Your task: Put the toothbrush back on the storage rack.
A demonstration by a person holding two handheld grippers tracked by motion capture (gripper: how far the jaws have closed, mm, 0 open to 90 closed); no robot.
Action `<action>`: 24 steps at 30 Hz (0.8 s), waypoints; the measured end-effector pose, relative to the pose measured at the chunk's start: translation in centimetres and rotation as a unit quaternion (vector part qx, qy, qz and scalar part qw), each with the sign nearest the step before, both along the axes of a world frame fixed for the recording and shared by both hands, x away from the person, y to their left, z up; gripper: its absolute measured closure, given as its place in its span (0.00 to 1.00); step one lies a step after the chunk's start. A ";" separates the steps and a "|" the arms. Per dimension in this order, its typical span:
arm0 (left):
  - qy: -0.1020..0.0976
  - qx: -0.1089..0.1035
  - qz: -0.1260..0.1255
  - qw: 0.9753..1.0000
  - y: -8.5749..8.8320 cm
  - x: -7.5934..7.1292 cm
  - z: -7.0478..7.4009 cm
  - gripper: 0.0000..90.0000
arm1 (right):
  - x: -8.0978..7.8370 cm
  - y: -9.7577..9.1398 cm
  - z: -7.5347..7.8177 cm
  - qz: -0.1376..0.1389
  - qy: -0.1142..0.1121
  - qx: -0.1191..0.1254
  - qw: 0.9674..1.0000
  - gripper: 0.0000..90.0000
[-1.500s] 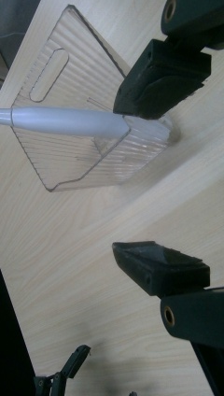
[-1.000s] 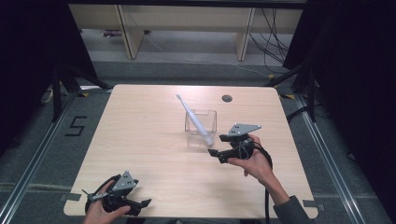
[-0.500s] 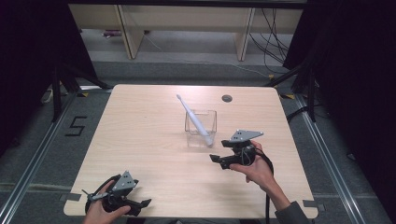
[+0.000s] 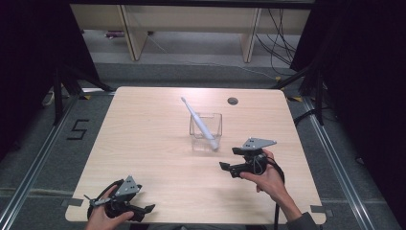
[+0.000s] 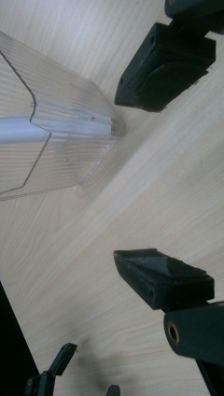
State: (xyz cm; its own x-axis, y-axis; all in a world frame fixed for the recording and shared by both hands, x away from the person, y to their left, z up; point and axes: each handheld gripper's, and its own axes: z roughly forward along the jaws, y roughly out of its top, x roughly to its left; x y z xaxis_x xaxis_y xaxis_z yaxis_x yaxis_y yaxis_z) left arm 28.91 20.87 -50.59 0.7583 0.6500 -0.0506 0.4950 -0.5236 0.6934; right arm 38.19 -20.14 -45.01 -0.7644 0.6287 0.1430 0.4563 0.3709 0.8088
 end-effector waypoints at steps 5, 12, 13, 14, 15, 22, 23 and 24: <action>-0.001 0.002 -0.001 1.000 0.0 0.0 0.0 0.17 | -0.8 -0.5 -0.3 -0.007 0.001 0.009 1.000 0.22; -0.001 0.001 0.000 1.000 0.0 0.0 0.0 0.17 | -1.4 -1.4 -1.0 -0.006 0.013 0.007 1.000 0.21; -0.001 0.001 0.000 1.000 0.0 0.0 0.0 0.17 | -1.4 -1.4 -1.0 -0.006 0.013 0.007 1.000 0.21; -0.002 0.010 -0.005 1.000 0.1 0.0 0.1 0.17 | -1.6 -1.5 -1.0 -0.012 0.016 0.002 1.000 0.21; -0.002 0.010 -0.005 1.000 0.2 0.0 0.1 0.17 | -1.5 -1.8 -1.3 -0.011 -0.008 -0.006 1.000 0.21; -0.002 0.004 -0.001 1.000 0.1 0.0 0.1 0.17 | -2.2 -2.5 -1.9 -0.013 0.004 -0.010 1.000 0.21; -0.002 0.004 0.001 1.000 0.1 0.0 0.1 0.17 | -2.7 -2.4 -2.0 -0.016 0.020 -0.005 1.000 0.21; -0.002 0.003 0.002 1.000 0.1 0.0 0.1 0.17 | -2.7 -2.6 -2.0 -0.014 0.013 -0.012 1.000 0.21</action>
State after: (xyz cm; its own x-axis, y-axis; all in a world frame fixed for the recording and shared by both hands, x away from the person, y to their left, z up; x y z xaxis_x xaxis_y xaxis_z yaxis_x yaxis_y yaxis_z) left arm 28.87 21.01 -50.45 0.7559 0.6533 -0.0434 0.4945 -0.5262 0.6918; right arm 35.52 -22.74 -47.05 -0.7424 0.6539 0.1460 0.4871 0.3772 0.7877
